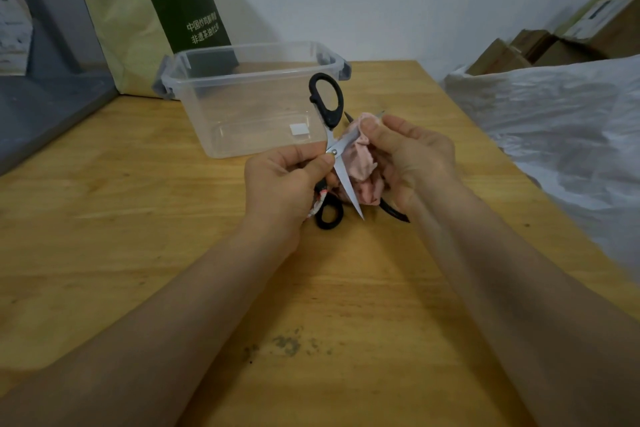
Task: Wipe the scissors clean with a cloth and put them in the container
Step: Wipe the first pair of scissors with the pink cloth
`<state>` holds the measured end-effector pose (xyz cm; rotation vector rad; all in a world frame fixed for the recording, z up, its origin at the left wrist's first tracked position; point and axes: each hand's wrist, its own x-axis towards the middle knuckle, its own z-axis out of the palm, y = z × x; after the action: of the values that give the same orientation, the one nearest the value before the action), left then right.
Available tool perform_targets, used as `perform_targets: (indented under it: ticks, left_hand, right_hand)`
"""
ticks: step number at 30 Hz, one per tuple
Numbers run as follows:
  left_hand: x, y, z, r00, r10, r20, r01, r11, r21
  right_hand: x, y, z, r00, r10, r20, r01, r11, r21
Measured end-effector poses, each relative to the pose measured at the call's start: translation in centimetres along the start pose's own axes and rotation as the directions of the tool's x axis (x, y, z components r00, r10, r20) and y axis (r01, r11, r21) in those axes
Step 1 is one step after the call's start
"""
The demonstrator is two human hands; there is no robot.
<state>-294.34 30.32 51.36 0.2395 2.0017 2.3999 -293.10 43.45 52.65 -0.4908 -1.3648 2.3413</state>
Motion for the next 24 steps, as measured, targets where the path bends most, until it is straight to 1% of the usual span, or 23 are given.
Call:
perform_targets:
  ticks: [2,6,7,9,11,13,16,18,21,22,24]
  left_hand:
    - [0.0,0.0,0.0,1.000,-0.004,-0.012,0.005,1.000,0.005]
    - [0.0,0.2,-0.3,1.000,-0.008,-0.015,0.008,1.000,-0.001]
    - [-0.1,0.2,-0.3,1.000,-0.006,-0.010,0.006,1.000,0.001]
    - [-0.1,0.3,-0.2,1.000,-0.005,0.003,0.005,1.000,0.003]
    - [-0.1,0.2,-0.1,1.000,-0.012,0.011,0.012,1.000,0.005]
    - [0.0,0.0,-0.1,1.000,-0.016,0.003,0.016,1.000,0.011]
    - [0.2,0.0,-0.4,1.000,-0.013,-0.022,0.013,1.000,0.013]
    - [0.2,0.2,-0.5,1.000,-0.012,-0.013,0.012,1.000,0.010]
    - [0.0,0.3,-0.3,1.000,-0.013,0.013,0.013,1.000,0.025]
    - [-0.1,0.3,-0.2,1.000,-0.016,0.014,0.015,0.999,0.030]
    - [0.0,0.2,-0.3,1.000,-0.018,0.003,0.018,0.999,0.027]
  right_hand:
    - [0.1,0.4,0.0,1.000,-0.001,-0.001,0.001,0.999,-0.042]
    - [-0.5,1.6,0.7,0.996,0.030,0.087,-0.017,0.988,-0.153]
    - [-0.5,1.4,0.8,0.996,0.034,0.082,-0.022,0.989,-0.145]
    - [-0.1,0.8,0.5,0.999,0.032,0.044,-0.029,0.997,-0.073]
    - [0.4,0.2,0.0,1.000,0.003,-0.003,-0.003,1.000,-0.018]
    - [0.5,0.5,-0.1,1.000,-0.003,0.002,0.004,0.998,-0.060]
    - [-0.1,1.8,0.6,0.997,0.028,0.077,-0.016,0.988,-0.153]
    - [-0.1,1.6,0.7,0.996,0.032,0.088,-0.021,0.991,-0.132]
    - [0.7,0.3,0.0,1.000,0.006,0.010,-0.006,0.999,-0.044]
    - [0.8,0.1,-0.3,1.000,0.000,-0.004,0.000,0.999,-0.035]
    - [0.6,0.4,-0.3,1.000,0.008,0.013,-0.007,0.997,-0.077]
